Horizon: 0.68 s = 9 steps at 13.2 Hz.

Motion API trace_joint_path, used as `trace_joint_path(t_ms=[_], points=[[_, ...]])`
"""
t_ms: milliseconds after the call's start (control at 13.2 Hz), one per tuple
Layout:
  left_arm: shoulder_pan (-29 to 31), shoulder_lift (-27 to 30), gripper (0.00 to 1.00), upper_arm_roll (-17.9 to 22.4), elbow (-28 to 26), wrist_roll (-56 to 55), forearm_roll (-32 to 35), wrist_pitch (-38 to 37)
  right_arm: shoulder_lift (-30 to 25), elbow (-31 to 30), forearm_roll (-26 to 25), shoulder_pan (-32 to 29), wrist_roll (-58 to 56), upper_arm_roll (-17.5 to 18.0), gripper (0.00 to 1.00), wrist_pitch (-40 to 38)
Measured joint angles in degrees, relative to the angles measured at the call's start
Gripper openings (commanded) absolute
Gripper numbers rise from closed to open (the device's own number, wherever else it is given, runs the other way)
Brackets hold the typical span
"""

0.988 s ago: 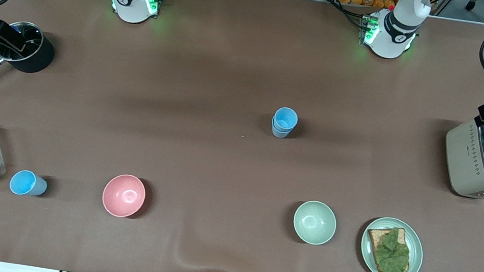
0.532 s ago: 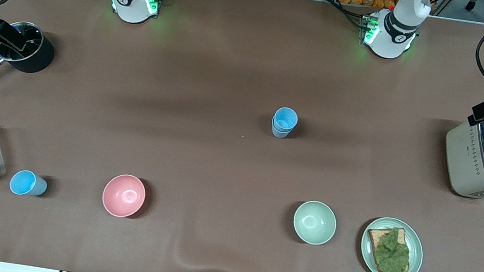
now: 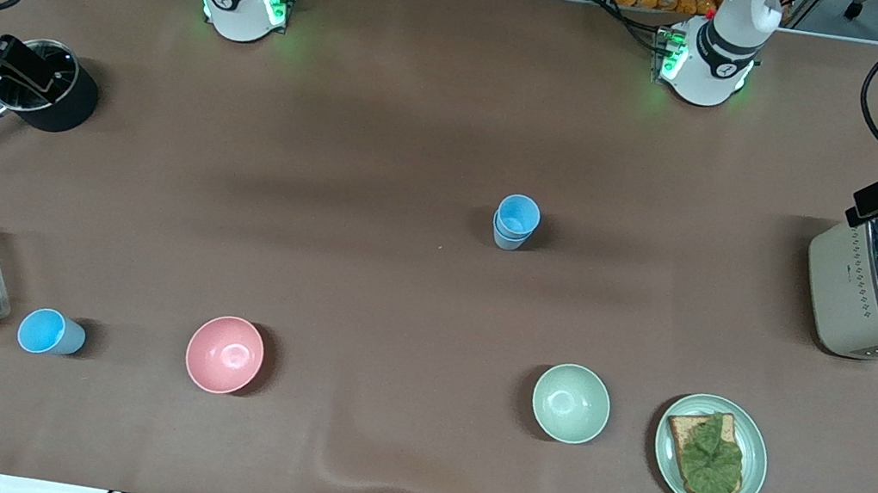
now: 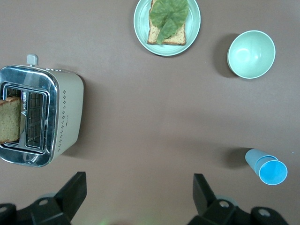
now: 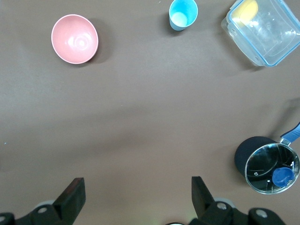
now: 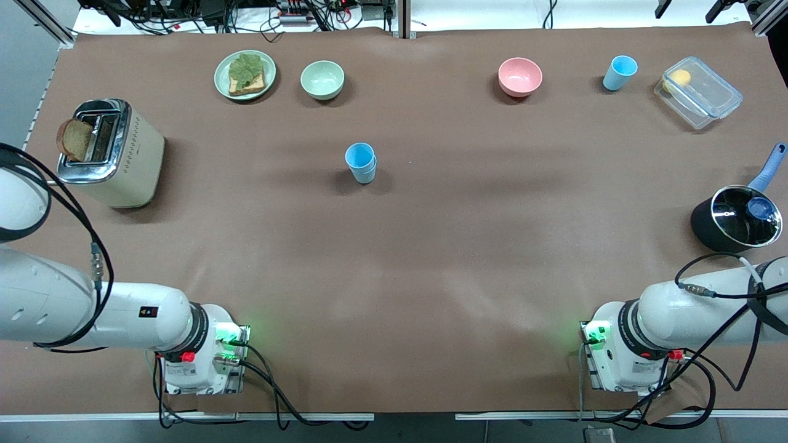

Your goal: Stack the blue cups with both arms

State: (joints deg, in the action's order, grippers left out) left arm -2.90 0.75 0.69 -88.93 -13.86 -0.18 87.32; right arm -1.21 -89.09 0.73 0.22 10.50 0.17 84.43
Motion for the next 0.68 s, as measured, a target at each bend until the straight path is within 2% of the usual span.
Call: trace_joint_path(t_ms=[684], points=[[0.0, -0.4, 1.0, 0.0, 0.0, 0.2, 0.0, 0.1, 0.0, 0.0, 0.0, 0.5, 0.2, 0.0, 1.0, -0.1]])
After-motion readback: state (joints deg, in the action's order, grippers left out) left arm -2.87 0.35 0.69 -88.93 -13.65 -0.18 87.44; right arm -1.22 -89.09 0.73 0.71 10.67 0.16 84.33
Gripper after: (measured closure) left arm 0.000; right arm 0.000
